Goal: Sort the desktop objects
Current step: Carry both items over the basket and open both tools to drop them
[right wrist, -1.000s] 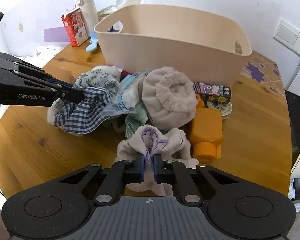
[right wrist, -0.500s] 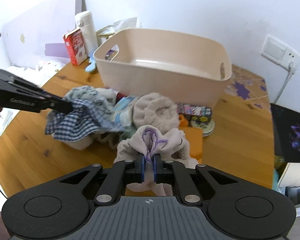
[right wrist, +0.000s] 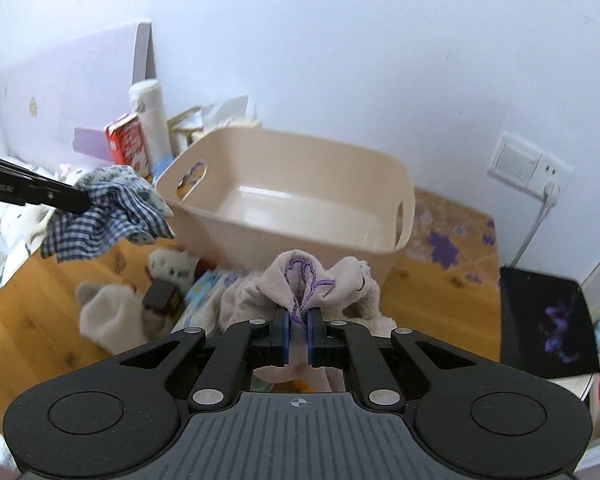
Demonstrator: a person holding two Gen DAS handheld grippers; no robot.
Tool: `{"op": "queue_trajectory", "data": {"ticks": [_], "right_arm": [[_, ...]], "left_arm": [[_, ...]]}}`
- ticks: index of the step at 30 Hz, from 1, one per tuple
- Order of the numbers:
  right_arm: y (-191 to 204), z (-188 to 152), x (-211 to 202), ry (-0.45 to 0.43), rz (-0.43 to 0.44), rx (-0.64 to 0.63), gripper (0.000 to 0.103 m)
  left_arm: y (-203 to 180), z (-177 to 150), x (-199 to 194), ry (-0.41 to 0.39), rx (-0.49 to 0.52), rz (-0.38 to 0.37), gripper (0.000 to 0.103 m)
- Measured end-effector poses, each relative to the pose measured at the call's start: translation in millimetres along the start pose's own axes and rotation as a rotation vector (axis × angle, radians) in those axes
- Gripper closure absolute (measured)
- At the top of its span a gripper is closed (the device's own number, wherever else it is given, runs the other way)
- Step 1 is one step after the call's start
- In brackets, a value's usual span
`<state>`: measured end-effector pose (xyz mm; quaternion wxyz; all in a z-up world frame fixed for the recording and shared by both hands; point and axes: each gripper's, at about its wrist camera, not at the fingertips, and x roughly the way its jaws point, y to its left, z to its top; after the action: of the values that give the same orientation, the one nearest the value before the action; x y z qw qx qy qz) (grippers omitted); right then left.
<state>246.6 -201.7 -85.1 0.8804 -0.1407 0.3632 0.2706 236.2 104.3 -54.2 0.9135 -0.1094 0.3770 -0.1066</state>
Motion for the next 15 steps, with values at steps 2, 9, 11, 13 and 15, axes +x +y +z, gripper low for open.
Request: {"op": "queue_trajectory", "data": {"ticks": [2, 9, 11, 13, 15], "right_arm": [[-5, 7, 2, -0.019, -0.011, -0.004, 0.095], [-22, 34, 17, -0.070, -0.030, -0.022, 0.095], [-27, 41, 24, -0.081, -0.035, -0.024, 0.095], [-30, 48, 33, -0.085, -0.040, -0.029, 0.095], [-33, 56, 43, -0.088, -0.044, -0.033, 0.095]], "left_arm": [[0, 9, 4, -0.020, -0.005, 0.010, 0.098], [-8, 38, 31, -0.068, 0.028, 0.056, 0.098], [-11, 45, 42, -0.067, 0.032, 0.068, 0.098], [-15, 48, 55, -0.057, 0.036, 0.082, 0.098], [-17, 49, 70, -0.039, 0.036, 0.095, 0.098]]}}
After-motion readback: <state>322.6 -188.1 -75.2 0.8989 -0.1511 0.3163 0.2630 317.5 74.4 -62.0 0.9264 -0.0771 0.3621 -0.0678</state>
